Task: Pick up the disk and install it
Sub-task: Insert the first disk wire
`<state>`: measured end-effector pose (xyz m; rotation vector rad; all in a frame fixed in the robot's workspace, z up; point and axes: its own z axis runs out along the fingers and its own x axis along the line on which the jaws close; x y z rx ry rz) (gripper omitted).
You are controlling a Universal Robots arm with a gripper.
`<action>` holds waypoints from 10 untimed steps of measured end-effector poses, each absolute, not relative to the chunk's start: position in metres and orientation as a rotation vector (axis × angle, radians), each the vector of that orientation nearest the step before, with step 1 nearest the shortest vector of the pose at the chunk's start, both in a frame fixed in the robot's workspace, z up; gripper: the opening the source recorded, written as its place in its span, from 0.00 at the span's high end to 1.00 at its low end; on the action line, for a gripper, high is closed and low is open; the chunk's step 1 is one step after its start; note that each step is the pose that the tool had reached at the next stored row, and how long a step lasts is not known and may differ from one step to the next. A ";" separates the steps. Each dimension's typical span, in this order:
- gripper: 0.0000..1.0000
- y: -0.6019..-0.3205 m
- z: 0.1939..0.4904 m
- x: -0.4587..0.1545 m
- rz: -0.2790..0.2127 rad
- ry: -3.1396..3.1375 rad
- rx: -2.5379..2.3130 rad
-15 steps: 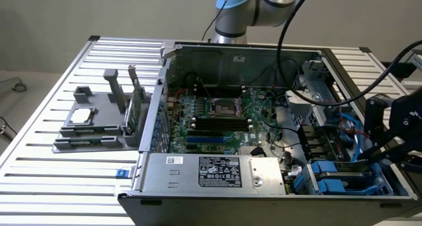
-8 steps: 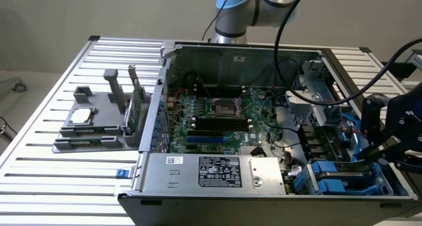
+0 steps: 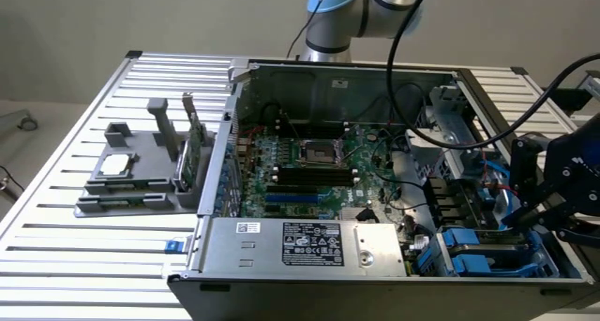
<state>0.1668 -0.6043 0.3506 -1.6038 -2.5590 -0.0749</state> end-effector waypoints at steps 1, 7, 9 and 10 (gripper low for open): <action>0.84 -0.604 0.351 0.167 -0.075 -2.559 -1.604; 0.84 -0.604 0.351 0.164 -0.076 -2.549 -1.620; 0.84 -0.604 0.351 0.162 -0.075 -2.546 -1.627; 0.84 -0.604 0.351 0.162 -0.073 -2.546 -1.629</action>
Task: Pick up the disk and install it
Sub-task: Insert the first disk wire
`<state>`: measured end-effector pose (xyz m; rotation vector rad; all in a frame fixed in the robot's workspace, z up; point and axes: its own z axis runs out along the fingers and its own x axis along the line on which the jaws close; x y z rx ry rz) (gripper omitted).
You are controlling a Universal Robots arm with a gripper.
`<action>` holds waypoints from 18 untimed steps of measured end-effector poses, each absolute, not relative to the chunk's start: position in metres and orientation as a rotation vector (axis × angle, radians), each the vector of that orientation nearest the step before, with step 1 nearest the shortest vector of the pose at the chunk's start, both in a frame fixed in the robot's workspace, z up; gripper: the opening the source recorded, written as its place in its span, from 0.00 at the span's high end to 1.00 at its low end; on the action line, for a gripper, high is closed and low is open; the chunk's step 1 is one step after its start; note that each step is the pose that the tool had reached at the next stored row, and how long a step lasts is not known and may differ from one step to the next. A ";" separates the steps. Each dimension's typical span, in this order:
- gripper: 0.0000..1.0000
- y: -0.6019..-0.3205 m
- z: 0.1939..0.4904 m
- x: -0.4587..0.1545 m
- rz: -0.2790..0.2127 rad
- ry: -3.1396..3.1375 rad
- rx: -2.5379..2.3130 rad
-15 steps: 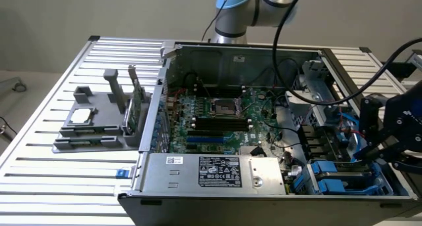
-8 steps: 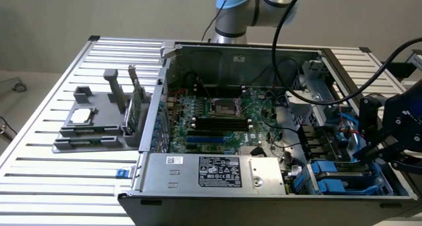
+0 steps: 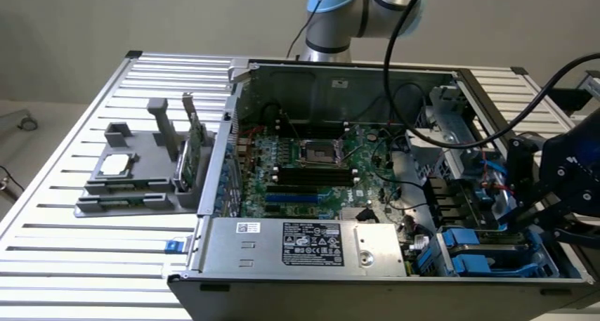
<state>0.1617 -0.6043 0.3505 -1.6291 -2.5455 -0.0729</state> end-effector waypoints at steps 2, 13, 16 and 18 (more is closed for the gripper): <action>0.84 -0.604 0.351 0.161 -0.071 -2.543 -1.635; 0.84 -0.604 0.351 0.160 -0.075 -2.457 -1.757; 0.84 -0.604 0.351 0.160 -0.078 -2.427 -1.800; 0.84 -0.604 0.351 0.160 -0.079 -2.411 -1.821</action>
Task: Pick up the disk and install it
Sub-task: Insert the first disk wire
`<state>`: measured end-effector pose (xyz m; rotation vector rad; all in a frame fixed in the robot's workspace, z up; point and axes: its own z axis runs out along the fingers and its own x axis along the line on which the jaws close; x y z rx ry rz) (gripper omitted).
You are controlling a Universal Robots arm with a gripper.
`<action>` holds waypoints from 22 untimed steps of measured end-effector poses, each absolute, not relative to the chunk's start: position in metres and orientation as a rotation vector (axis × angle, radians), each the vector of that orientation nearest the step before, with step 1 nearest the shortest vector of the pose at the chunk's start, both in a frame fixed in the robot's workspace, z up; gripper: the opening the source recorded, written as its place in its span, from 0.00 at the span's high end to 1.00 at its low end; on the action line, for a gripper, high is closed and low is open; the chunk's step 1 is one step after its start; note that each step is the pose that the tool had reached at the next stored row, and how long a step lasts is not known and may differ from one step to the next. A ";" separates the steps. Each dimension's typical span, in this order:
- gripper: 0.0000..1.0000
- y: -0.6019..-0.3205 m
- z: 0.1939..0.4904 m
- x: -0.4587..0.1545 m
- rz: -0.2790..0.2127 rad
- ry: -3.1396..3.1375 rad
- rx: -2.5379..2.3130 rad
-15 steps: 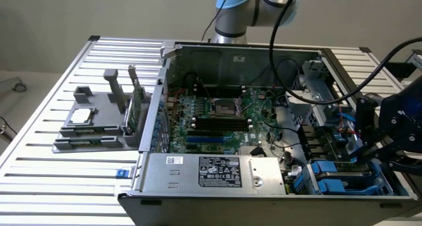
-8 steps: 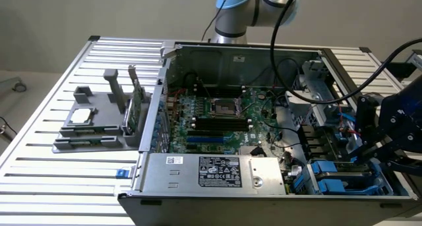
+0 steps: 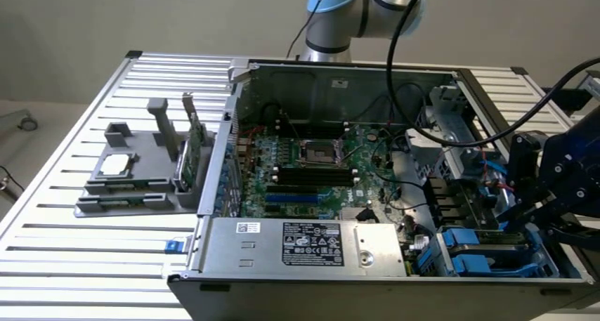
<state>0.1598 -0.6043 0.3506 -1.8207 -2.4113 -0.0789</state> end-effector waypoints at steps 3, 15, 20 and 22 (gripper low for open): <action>0.84 -0.604 0.350 0.159 -0.077 -2.394 -1.842; 0.84 -0.604 0.348 0.156 -0.020 -2.361 -1.888; 0.84 -0.604 0.348 0.155 -0.010 -2.321 -1.920; 0.84 -0.604 0.348 0.155 -0.008 -2.299 -1.942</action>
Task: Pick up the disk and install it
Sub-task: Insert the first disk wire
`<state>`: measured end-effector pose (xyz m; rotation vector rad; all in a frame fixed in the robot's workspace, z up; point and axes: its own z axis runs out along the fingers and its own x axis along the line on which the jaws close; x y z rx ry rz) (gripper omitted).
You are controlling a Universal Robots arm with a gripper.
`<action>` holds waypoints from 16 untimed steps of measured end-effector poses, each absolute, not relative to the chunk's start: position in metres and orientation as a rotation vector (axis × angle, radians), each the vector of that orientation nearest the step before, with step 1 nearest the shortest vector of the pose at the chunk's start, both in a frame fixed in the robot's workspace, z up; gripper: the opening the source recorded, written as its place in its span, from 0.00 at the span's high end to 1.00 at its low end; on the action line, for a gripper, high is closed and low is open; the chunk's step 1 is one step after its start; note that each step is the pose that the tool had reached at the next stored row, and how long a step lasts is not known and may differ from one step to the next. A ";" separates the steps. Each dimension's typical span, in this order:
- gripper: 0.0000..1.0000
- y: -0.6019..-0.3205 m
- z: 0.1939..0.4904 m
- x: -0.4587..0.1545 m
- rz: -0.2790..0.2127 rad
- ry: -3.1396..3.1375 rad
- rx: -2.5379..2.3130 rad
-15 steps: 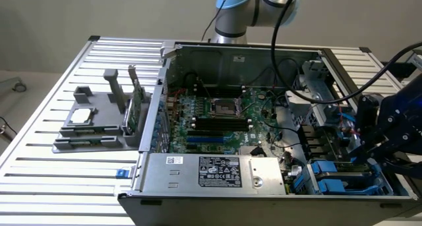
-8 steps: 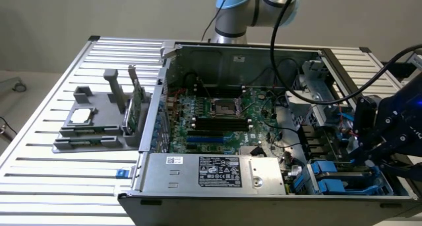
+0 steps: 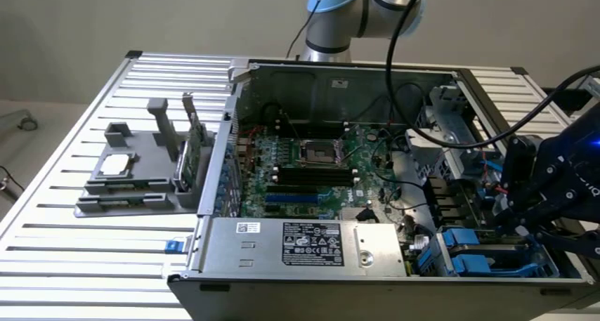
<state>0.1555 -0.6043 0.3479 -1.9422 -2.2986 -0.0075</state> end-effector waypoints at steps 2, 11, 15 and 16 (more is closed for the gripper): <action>0.84 -0.604 0.348 0.156 -0.005 -2.271 -1.969; 0.84 -0.603 0.347 0.156 0.017 -2.213 -2.030; 0.84 -0.599 0.346 0.157 0.035 -2.213 -2.040; 0.84 -0.598 0.346 0.157 0.040 -2.213 -2.043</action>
